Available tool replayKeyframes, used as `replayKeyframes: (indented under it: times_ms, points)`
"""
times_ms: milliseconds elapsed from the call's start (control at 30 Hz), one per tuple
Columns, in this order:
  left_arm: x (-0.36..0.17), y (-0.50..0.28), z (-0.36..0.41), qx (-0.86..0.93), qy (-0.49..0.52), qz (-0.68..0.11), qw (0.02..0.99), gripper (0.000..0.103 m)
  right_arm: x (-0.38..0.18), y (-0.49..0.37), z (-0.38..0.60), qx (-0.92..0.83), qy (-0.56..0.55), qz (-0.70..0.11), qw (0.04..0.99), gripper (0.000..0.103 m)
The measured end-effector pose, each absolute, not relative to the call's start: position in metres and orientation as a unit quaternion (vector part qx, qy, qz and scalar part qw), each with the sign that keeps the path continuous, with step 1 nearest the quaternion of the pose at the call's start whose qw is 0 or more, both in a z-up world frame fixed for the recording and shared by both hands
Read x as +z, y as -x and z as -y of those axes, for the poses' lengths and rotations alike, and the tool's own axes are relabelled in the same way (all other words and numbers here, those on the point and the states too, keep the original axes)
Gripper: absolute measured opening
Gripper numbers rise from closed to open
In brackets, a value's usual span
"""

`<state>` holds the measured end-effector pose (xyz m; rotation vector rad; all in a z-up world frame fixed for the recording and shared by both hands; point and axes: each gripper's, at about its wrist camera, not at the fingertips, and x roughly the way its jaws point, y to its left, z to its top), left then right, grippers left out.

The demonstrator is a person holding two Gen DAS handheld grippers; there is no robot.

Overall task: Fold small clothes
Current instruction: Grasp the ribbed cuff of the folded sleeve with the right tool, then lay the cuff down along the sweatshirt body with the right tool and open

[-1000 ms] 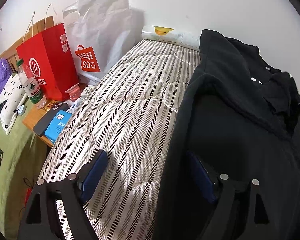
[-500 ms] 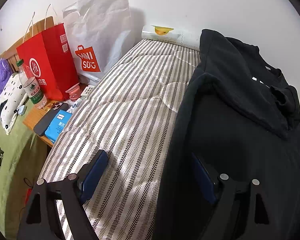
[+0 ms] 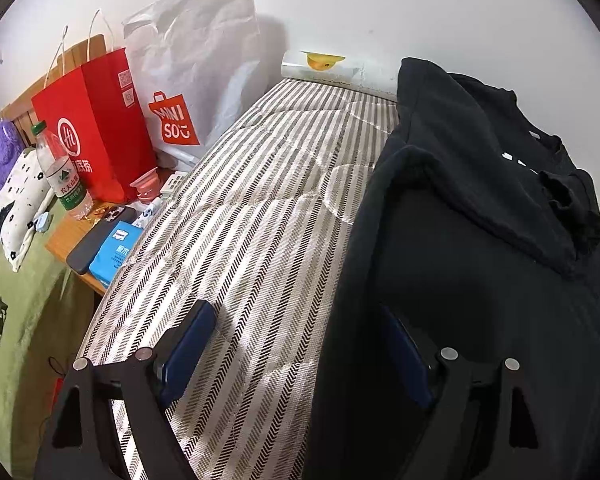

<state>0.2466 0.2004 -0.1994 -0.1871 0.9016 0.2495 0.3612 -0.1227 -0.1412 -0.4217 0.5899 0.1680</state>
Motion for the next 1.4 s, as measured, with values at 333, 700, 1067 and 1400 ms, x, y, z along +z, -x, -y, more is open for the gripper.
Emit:
replayKeyframes:
  times_ms: [333,700,1067,1400]
  points:
    - [-0.174,-0.308,-0.166,0.097,-0.045,-0.441,0.891,0.083,-0.174,-0.411,0.108,-0.002,0.238,-0.331,0.913,0.022]
    - [-0.193,-0.351,-0.176,0.102,-0.024,-0.438,0.893,0.078,-0.129,-0.383,0.248,0.035,-0.014,-0.334,0.942,0.019]
    - [-0.197,-0.35,-0.181,0.089,-0.009,-0.434,0.896,0.08,-0.142,-0.333,0.312,-0.015,-0.011,-0.357,0.934,0.038]
    - [-0.2,-0.35,-0.191,0.076,0.024,-0.438,0.895,0.083,-0.113,-0.355,0.262,0.013,0.078,-0.307,0.948,0.067]
